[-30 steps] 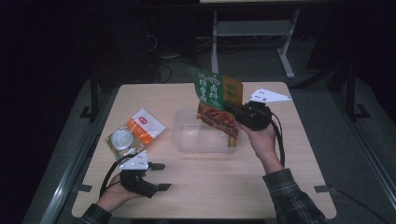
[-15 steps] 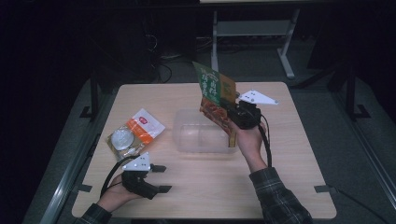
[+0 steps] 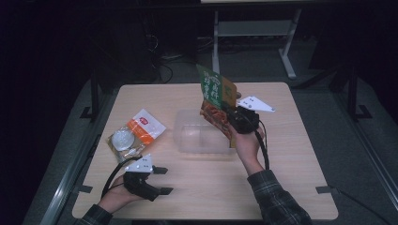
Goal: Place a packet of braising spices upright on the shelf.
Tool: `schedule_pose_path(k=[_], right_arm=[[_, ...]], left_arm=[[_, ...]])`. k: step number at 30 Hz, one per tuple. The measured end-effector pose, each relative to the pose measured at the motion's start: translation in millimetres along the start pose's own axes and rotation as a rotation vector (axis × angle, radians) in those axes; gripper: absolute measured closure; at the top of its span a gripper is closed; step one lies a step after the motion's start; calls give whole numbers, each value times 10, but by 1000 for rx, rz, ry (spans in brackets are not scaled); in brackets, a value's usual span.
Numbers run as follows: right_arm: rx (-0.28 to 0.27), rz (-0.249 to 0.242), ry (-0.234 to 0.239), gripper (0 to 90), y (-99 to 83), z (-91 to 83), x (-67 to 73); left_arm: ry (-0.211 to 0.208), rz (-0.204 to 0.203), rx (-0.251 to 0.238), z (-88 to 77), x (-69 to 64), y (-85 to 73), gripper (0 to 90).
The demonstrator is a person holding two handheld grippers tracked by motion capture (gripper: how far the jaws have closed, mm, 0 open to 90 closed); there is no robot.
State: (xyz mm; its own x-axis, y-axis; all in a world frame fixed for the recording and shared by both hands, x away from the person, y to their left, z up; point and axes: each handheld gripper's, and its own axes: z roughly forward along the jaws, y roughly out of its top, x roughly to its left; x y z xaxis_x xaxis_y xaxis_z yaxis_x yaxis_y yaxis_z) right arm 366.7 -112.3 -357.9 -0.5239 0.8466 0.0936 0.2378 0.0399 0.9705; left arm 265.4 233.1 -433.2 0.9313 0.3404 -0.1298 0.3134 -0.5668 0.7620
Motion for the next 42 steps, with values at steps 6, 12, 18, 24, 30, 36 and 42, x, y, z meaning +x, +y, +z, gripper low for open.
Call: schedule_pose_path(k=[6, 12, 18, 24, 30, 36, 42], right_arm=[[-20, -12, -30, 893, -27, -4, 44], [-8, -13, -23, 892, -50, -1, 86], [20, -20, -13, 890, -110, -21, 121], [37, -33, -1, 891, -239, 14, 136], [-1, -6, 21, 890, -261, 49, 130], [43, 7, 32, 887, -419, 125, 117], [74, -12, 50, 833, -424, 109, 128]], left_arm=[[-1, 0, 4, 9, -3, 0, 251], [-6, -1, 5, 20, -12, -1, 251], [-12, 1, 18, 37, -20, -2, 251], [-16, -4, 17, 53, -28, -3, 251], [-20, -6, 26, 66, -34, -5, 251], [-22, -8, 31, 67, -35, -7, 251], [-26, -12, 37, 71, -38, -11, 251]])
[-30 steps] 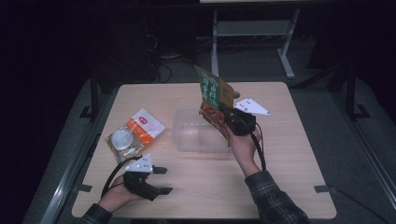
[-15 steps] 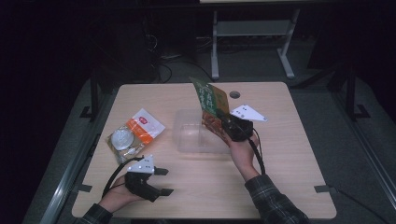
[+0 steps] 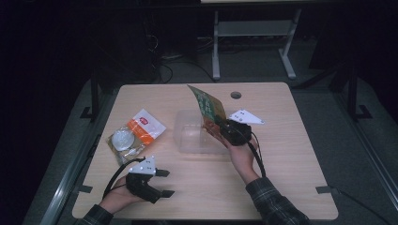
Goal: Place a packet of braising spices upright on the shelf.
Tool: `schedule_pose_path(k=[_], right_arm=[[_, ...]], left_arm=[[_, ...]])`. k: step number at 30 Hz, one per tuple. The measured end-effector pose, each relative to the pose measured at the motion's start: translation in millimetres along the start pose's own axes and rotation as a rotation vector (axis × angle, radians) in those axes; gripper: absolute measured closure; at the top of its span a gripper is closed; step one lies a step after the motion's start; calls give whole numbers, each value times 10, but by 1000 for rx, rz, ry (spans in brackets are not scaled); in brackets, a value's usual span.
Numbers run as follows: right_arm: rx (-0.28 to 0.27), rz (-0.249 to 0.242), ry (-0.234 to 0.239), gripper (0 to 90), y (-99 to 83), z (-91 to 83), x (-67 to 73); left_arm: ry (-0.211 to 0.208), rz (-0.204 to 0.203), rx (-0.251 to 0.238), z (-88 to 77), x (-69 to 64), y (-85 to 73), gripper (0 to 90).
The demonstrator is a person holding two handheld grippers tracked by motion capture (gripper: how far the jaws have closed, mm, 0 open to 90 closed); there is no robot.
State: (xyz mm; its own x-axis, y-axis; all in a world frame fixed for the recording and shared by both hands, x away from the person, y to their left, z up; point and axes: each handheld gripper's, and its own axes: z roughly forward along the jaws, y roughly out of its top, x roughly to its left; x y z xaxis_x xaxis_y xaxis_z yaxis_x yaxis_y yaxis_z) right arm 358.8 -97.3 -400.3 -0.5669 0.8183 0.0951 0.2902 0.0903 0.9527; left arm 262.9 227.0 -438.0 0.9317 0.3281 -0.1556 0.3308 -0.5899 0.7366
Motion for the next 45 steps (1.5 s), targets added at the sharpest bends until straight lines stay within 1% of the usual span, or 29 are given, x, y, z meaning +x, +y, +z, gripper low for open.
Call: schedule_pose_path(k=[5, 7, 9, 12, 13, 15, 18, 20, 22, 24, 27, 28, 29, 30, 34, 35, 38, 39, 40, 41, 42, 44, 45], right_arm=[[46, -1, 21, 798, 13, -59, -24], [59, -21, 26, 776, 20, -87, -38], [76, -16, 35, 755, 25, -116, -39], [108, -39, 49, 740, 27, -160, -46], [115, -51, 49, 733, 28, -179, -54], [119, -54, 60, 714, 31, -221, -66], [131, -47, 77, 650, 45, -293, -89], [144, -66, 77, 600, 54, -332, -104], [160, -70, 85, 558, 59, -376, -111], [167, -82, 92, 514, 62, -421, -124], [178, -99, 106, 455, 69, -509, -130], [182, -114, 110, 445, 67, -539, -131], [186, -120, 112, 433, 62, -570, -128], [187, -126, 123, 424, 54, -598, -128], [201, -151, 157, 399, 13, -705, -125], [198, -151, 169, 394, 1, -727, -117], [212, -163, 208, 387, -32, -791, -99], [214, -176, 220, 385, -46, -806, -99], [224, -180, 231, 380, -58, -821, -92], [228, -187, 241, 380, -76, -836, -91], [234, -195, 255, 378, -93, -850, -94], [244, -204, 274, 373, -130, -873, -88], [256, -201, 282, 371, -151, -882, -82]], left_arm=[[1, 3, 2, 6, 2, 1, 251], [1, 4, 6, 8, 4, 1, 251], [3, 4, 8, 9, 6, 0, 251], [5, 5, 10, 9, 11, -2, 251], [5, 4, 10, 8, 11, -2, 251], [5, 9, 11, 6, 15, -2, 251], [9, 12, 11, 7, 23, -3, 251], [14, 8, 11, 4, 23, -3, 250], [21, 6, 10, -7, 25, -1, 250], [36, 4, 6, -30, 40, 2, 250], [63, -15, 7, -72, 66, -3, 250], [76, -21, 8, -90, 80, -5, 250], [94, -16, 10, -108, 99, -7, 250], [111, -16, 7, -126, 113, -7, 250], [146, -56, -18, -211, 151, -5, 250], [153, -63, -22, -228, 164, -6, 250], [184, -65, -13, -288, 216, -11, 248], [194, -67, -9, -317, 243, -9, 248], [213, -70, -7, -349, 273, -4, 244], [236, -63, 2, -393, 319, 3, 237], [254, -69, 4, -437, 360, 8, 232], [302, -80, -10, -517, 449, 14, 226], [326, -90, -12, -557, 497, 15, 226]])
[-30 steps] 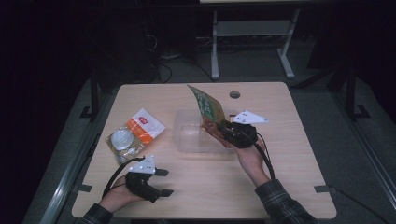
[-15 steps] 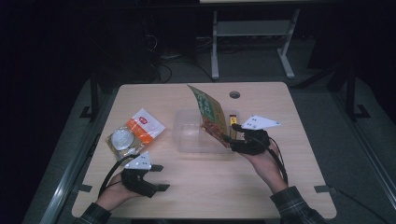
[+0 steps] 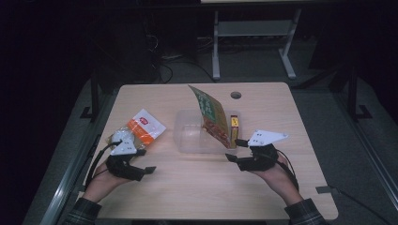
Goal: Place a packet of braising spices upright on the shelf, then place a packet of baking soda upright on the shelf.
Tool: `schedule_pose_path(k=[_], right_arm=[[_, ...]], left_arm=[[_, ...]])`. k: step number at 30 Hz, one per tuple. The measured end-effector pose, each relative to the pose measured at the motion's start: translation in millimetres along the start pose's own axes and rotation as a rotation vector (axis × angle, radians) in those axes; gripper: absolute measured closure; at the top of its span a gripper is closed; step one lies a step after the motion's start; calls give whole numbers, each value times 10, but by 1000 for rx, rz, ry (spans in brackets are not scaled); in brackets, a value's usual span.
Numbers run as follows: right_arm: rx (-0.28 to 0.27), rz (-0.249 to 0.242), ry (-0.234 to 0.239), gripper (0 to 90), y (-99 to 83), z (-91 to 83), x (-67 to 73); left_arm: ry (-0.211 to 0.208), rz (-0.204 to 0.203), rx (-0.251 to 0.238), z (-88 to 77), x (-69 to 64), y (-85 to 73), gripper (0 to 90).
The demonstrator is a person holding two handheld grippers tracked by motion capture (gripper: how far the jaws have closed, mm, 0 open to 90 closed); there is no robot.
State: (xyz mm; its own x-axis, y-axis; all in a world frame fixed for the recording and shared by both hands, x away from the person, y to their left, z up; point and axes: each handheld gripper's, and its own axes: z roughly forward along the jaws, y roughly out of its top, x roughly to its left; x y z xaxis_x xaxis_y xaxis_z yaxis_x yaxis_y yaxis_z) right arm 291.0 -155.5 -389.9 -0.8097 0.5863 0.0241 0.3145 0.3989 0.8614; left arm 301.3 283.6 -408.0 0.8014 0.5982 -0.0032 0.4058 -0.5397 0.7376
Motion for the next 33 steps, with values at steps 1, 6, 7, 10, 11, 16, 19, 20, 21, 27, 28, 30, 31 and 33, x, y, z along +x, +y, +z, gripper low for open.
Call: schedule_pose_path(k=[1, 6, 7, 10, 11, 16, 19, 20, 21, 27, 28, 30, 31, 33], right_arm=[[6, -3, 12, 369, -18, -1, 6], [50, -15, 70, 359, -110, 2, 26], [56, -14, 78, 358, -126, 4, 31], [75, -20, 107, 353, -160, 18, 34], [80, -22, 114, 352, -166, 24, 33], [86, -30, 140, 348, -156, 54, 42], [96, -34, 154, 342, -160, 72, 51], [95, -33, 159, 341, -161, 79, 57], [97, -36, 166, 340, -162, 85, 65], [100, -43, 189, 336, -151, 109, 80], [97, -41, 190, 336, -151, 115, 76], [98, -44, 192, 336, -147, 130, 63], [97, -45, 193, 336, -145, 138, 62], [96, -43, 195, 336, -135, 150, 70]], left_arm=[[22, 3, 7, -27, 68, 7, 226], [130, -20, 16, -132, 468, 47, 216], [153, -24, 21, -142, 563, 60, 209], [207, -42, 36, -126, 859, 93, 200], [215, -60, 45, -111, 964, 100, 200], [225, -109, 68, 17, 1367, 115, 198], [214, -162, 108, 160, 1591, 63, 197], [193, -193, 125, 219, 1688, 18, 198], [169, -218, 139, 268, 1749, -25, 213], [-4, -287, 119, 372, 1865, -172, 411], [-20, -274, 132, 387, 1858, -186, 468], [-45, -277, 141, 414, 1840, -215, 543], [-52, -276, 144, 413, 1833, -218, 619], [-56, -267, 133, 413, 1797, -231, 805]])
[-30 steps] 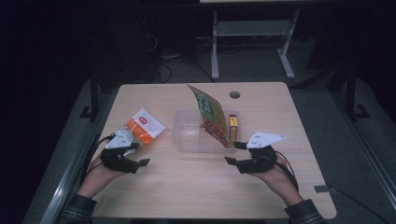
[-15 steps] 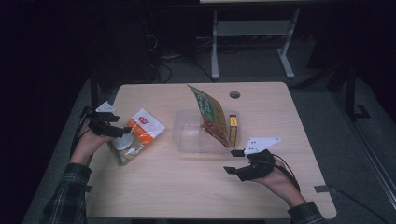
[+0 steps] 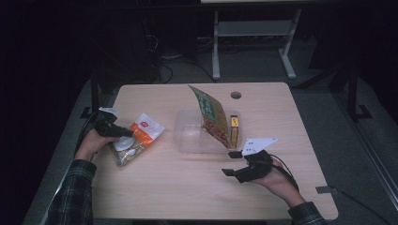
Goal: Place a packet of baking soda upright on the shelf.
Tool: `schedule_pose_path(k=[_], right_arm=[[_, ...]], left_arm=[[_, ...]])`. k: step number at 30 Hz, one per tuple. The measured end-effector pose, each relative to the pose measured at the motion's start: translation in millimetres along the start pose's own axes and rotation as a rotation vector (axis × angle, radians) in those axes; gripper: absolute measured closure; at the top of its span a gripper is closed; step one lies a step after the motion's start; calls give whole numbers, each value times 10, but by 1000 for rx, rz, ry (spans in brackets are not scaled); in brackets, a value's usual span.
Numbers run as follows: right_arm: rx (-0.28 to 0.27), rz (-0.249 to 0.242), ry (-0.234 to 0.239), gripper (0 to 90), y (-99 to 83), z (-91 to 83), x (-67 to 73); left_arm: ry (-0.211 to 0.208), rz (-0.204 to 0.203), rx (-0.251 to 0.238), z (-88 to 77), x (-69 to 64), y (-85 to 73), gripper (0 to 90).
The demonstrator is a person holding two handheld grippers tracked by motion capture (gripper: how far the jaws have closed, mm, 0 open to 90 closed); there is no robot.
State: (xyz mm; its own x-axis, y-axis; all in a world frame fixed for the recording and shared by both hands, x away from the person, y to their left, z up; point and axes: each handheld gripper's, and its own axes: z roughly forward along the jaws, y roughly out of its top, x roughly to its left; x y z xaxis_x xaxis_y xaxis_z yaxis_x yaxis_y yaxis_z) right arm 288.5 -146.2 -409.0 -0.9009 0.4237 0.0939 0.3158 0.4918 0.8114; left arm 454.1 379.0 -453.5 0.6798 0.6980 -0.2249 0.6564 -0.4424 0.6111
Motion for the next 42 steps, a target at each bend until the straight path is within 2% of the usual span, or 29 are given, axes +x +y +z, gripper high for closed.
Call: schedule_pose_path(k=[1, 2, 3, 7, 8, 10, 13, 16, 21, 22, 26, 29, 33, 35, 38, 42], right_arm=[[-6, -2, 0, 336, 7, 6, 2], [-8, -1, 0, 336, 15, 11, 7], [-12, -1, 3, 337, 25, 17, 11], [-30, 9, 4, 336, 92, 79, 31], [-35, 8, 2, 336, 114, 101, 39], [-45, 9, 9, 337, 163, 156, 55], [-53, 5, 19, 337, 232, 251, 80], [-54, -2, 23, 337, 310, 359, 105], [-87, 6, 42, 336, 495, 555, 94], [-92, 4, 49, 336, 531, 603, 91], [-107, 2, 79, 332, 668, 788, 91], [-122, 5, 94, 332, 759, 902, 86], [-168, 47, 139, 342, 847, 1023, 61], [-196, 61, 186, 374, 874, 1077, 57], [-201, 75, 248, 520, 897, 1142, 77], [-215, 56, 301, 884, 892, 1136, 85]], left_arm=[[2, 1, -7, -11, 0, -13, 862], [1, -27, -21, -30, -11, -26, 885], [8, -33, -29, -54, -24, -41, 891], [9, -20, -115, -193, -140, -119, 896], [11, -26, -143, -224, -198, -139, 897], [9, -3, -167, -299, -302, -154, 898], [8, 6, -244, -443, -503, -177, 898], [10, 35, -308, -581, -721, -210, 899], [22, 91, -373, -767, -1093, -245, 900], [19, 102, -389, -803, -1176, -250, 900], [3, 136, -435, -904, -1366, -253, 900], [-29, 140, -488, -976, -1489, -243, 900], [-74, 158, -532, -996, -1655, -202, 900], [-91, 167, -547, -969, -1736, -175, 900], [-131, 172, -554, -887, -1813, -136, 899], [-136, 186, -536, -753, -1889, -102, 898]])
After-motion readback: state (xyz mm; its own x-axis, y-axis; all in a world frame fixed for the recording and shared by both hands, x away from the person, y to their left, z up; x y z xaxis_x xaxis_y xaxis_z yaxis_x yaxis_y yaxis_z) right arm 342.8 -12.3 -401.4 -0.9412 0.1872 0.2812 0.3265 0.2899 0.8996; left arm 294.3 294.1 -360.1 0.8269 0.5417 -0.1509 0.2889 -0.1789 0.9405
